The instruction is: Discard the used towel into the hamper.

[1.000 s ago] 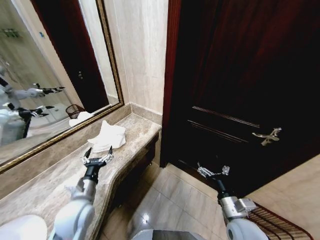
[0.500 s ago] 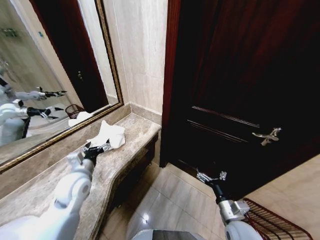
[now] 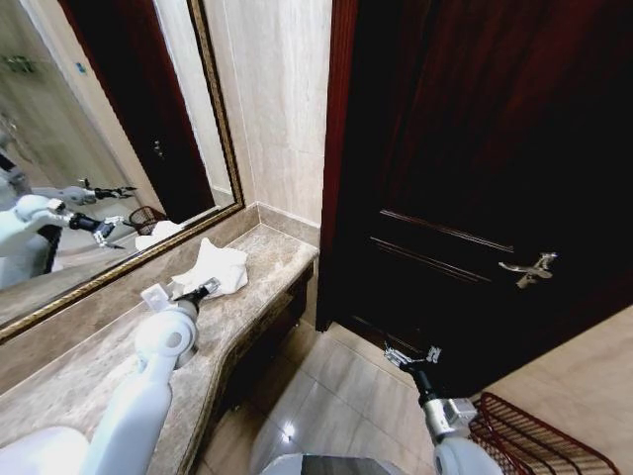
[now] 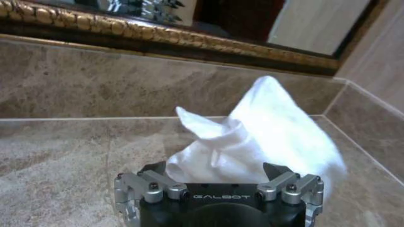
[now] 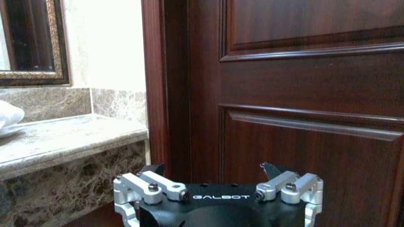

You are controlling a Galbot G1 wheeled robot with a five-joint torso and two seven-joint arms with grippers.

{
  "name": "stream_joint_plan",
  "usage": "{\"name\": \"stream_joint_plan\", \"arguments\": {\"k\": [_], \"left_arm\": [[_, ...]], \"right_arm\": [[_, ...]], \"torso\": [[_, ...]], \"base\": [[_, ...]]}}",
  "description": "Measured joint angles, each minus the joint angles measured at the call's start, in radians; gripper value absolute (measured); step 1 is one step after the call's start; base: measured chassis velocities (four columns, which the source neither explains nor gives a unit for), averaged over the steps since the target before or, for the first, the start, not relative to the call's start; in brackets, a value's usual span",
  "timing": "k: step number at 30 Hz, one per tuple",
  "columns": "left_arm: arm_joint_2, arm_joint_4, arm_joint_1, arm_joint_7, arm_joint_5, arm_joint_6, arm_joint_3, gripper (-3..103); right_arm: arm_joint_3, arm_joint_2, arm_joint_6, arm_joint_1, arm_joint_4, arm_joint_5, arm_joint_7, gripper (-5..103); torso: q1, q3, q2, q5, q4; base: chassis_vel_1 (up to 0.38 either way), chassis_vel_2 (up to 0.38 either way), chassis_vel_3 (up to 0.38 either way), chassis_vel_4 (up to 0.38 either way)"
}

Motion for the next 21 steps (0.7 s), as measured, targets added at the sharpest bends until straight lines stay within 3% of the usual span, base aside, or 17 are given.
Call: {"name": "stream_joint_plan", "arguments": {"k": [2, 6, 7, 9, 10, 11, 13, 21], "left_arm": [[0.002, 0.014, -0.008, 0.006, 0.010, 0.000, 0.003, 100], [0.061, 0.083, -0.051, 0.118, 0.077, 0.042, 0.014, 100], [0.061, 0.083, -0.051, 0.118, 0.077, 0.042, 0.014, 100], [0.121, 0.091, -0.064, 0.196, 0.073, 0.118, 0.011, 100], [0.121, 0.091, -0.064, 0.196, 0.073, 0.118, 0.011, 100], [0.155, 0.091, -0.073, 0.224, 0.056, 0.157, 0.011, 100], [0.204, 0.104, -0.102, 0.240, 0.011, 0.192, 0.026, 100], [0.278, 0.217, -0.249, 0.240, -0.092, 0.200, 0.141, 100]], "right_arm": [[-0.004, 0.001, 0.000, 0.000, -0.001, -0.003, 0.000, 100], [-0.013, 0.005, 0.000, -0.001, -0.003, -0.008, 0.000, 100], [-0.013, 0.005, 0.000, -0.001, -0.003, -0.008, 0.000, 100], [-0.012, 0.005, 0.000, -0.001, -0.004, -0.008, 0.001, 100], [-0.012, 0.005, 0.000, -0.001, -0.004, -0.008, 0.001, 100], [-0.010, 0.005, 0.000, -0.001, -0.005, -0.008, 0.001, 100], [-0.008, 0.006, 0.002, -0.001, -0.006, -0.006, 0.001, 100], [0.000, 0.015, 0.022, -0.015, -0.010, -0.003, 0.000, 100]], "torso": [[0.000, 0.000, 0.000, -0.0002, -0.0001], [0.000, 0.000, 0.000, -0.0001, -0.0004], [0.000, 0.000, 0.000, -0.0001, -0.0004], [0.000, 0.000, 0.000, -0.0002, -0.0003], [0.000, 0.000, 0.000, -0.0002, -0.0003], [0.000, 0.000, 0.000, 0.0001, 0.0000], [0.000, 0.000, 0.000, 0.0000, 0.0000], [0.000, 0.000, 0.000, 0.0000, -0.0004]], "base": [[0.000, 0.000, 0.000, 0.000], [0.000, 0.000, 0.000, 0.000], [0.000, 0.000, 0.000, 0.000], [0.000, 0.000, 0.000, 0.000], [0.000, 0.000, 0.000, 0.000], [0.000, 0.000, 0.000, 0.000], [0.000, 0.000, 0.000, 0.000], [0.000, 0.000, 0.000, 0.000]]}}
